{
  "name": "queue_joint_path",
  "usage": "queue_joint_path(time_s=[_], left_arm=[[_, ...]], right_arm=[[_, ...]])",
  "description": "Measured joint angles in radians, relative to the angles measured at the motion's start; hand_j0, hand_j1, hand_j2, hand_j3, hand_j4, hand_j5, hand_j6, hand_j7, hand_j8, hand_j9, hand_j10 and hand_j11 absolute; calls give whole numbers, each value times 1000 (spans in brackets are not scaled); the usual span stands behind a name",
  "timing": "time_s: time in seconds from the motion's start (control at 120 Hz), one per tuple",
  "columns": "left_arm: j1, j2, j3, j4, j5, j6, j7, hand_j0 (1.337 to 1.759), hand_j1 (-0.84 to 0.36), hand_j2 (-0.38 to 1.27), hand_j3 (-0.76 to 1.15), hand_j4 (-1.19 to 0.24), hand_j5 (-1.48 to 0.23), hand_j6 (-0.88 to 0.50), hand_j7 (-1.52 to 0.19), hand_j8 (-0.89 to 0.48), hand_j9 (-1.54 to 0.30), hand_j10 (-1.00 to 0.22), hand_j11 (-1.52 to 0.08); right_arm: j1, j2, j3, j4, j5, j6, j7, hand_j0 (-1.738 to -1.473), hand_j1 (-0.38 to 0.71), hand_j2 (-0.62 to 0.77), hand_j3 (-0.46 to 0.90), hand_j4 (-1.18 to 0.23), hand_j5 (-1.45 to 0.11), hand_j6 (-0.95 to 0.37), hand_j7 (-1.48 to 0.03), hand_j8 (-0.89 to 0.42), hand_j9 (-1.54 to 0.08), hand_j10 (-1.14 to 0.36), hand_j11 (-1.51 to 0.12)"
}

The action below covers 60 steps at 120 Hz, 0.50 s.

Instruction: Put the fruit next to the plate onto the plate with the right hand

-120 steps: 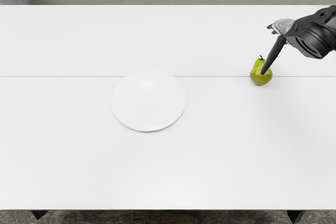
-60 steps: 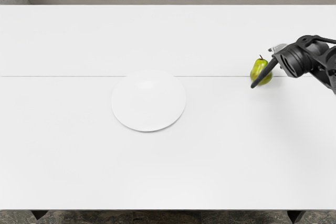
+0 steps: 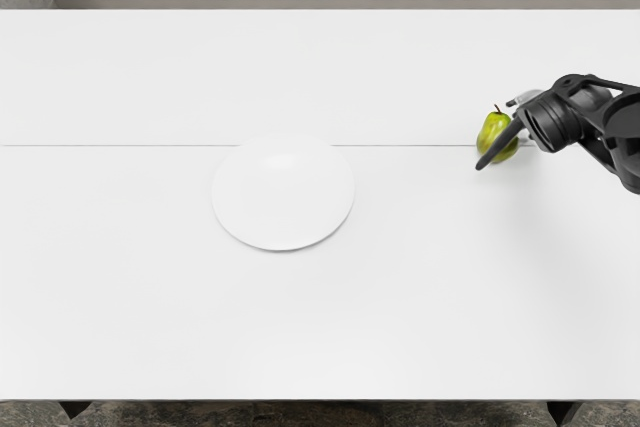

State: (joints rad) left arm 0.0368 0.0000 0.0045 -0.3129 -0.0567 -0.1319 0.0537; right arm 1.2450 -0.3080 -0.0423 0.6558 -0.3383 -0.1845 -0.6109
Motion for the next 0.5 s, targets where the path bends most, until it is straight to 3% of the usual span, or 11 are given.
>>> queue_joint_path(time_s=[0.5], left_arm=[[0,0,0,0,0,0,0,1658,349,0,0,0,0,0,0,0,0,0,0]], right_arm=[[7,3,1,-1,1,7,0,-1658,-69,-46,0,-235,-304,-236,-304,-236,-304,-235,-304]])
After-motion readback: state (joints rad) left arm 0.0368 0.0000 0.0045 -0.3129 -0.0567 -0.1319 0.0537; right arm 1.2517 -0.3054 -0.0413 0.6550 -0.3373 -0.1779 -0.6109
